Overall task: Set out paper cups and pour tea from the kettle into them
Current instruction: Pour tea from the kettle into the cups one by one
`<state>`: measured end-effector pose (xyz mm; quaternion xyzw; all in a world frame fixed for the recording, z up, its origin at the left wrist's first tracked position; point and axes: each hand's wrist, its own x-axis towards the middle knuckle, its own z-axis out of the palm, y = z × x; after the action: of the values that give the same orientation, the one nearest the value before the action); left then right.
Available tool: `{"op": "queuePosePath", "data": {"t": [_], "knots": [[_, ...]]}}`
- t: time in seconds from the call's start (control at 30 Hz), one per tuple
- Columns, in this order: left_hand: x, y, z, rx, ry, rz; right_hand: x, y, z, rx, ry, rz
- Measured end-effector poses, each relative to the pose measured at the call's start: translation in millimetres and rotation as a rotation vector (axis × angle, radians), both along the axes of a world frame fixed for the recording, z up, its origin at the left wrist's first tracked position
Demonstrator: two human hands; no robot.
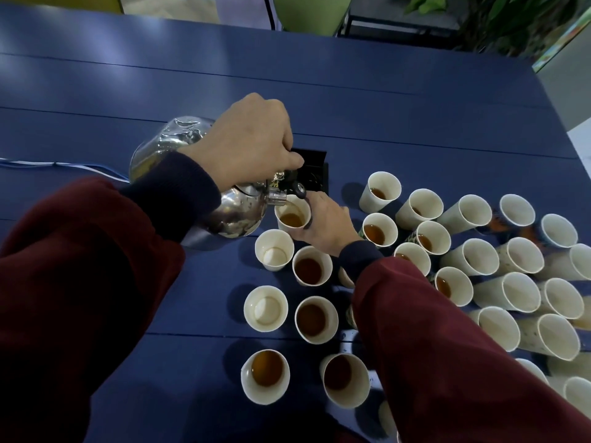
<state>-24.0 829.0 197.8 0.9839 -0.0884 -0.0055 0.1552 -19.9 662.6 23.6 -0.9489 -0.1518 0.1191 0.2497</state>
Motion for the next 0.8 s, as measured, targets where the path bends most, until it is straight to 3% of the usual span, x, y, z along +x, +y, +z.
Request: {"op": "queuePosePath", "data": {"t": [0.37, 0.57, 0.8], "knots": [[-32, 44, 6, -0.265, 0.015, 0.139, -34, -20, 10, 0.033, -0.046, -0.126], [-56, 49, 5, -0.262, 0.031, 0.114, -64, -13, 18, 0.079, -0.084, -0.093], [-72, 37, -1, -0.214, 0.027, 0.019, -87, 4, 7, -0.086, -0.147, -0.003]]}}
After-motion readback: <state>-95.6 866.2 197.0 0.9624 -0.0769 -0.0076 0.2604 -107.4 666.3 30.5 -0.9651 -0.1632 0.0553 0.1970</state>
